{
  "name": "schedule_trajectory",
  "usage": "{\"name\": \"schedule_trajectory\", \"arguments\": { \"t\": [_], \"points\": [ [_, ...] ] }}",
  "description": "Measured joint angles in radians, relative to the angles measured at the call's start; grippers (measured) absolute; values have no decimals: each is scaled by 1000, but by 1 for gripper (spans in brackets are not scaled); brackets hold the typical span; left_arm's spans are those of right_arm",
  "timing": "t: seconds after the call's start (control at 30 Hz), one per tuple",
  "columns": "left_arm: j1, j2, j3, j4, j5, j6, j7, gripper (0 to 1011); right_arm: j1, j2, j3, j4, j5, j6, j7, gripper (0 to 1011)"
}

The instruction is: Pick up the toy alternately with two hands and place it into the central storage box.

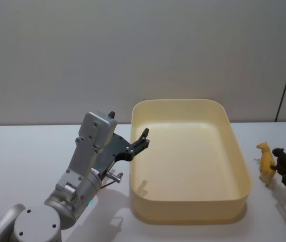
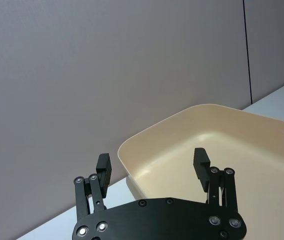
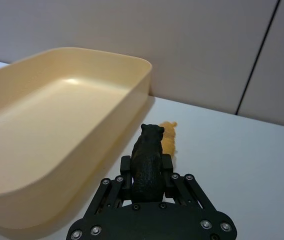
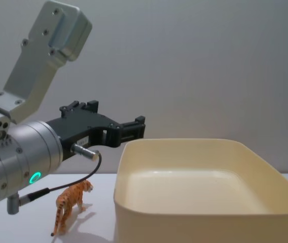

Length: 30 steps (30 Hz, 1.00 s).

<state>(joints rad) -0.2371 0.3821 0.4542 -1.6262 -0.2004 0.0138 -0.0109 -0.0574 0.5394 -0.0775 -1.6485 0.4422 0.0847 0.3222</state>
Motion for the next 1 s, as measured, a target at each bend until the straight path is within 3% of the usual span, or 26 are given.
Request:
{"name": "schedule_trajectory", "arguments": {
  "t": [0.3,0.5,0.73,1.0],
  "points": [
    [0,0,0,0,0,0,0,1001,-20,39,23,-86,60,7,86,319],
    [0,0,0,0,0,0,0,1001,13,43,18,-105,69,25,137,320],
    [0,0,0,0,0,0,0,1001,101,5,-17,-62,21,48,179,319],
    [0,0,0,0,0,0,0,1001,227,-76,-83,48,-80,69,214,320]
  ]
}}
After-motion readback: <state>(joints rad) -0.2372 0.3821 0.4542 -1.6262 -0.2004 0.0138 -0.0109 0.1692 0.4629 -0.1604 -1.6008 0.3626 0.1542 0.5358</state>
